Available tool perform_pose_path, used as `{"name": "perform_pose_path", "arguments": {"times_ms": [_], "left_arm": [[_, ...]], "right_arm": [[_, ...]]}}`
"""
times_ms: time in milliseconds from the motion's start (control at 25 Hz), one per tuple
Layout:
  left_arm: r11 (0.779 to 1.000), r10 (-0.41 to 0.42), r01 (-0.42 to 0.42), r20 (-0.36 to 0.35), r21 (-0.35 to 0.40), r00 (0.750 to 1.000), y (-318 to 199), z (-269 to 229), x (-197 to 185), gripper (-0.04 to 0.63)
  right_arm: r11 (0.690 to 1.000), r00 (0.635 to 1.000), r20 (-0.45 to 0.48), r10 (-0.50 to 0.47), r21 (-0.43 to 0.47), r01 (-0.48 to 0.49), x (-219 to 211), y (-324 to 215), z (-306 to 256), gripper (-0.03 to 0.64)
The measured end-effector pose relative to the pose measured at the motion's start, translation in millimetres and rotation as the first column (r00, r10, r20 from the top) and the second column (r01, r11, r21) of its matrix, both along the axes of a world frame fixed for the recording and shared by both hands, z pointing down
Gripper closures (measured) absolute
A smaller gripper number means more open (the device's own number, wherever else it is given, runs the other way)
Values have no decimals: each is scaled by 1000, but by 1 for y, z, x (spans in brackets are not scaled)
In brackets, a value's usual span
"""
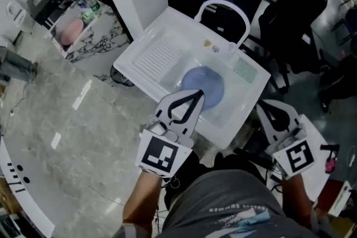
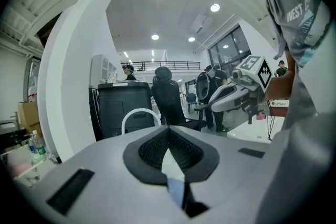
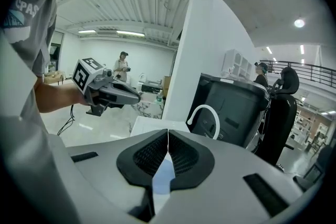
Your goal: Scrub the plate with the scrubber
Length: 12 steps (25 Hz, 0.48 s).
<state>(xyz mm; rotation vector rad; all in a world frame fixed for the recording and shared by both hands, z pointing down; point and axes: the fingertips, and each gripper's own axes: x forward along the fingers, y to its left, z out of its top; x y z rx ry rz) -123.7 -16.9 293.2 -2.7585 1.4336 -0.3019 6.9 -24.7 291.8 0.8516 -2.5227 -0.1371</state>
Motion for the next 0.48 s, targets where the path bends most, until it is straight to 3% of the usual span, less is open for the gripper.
{"name": "perform_pose_path", "arguments": {"times_ms": [480], "left_arm": [[999,18,-18,11,-48,1000,-37,15,-6,592]], "right_arm": [[999,1000,9,14,-33,-13,-7,-33,16,586]]}}
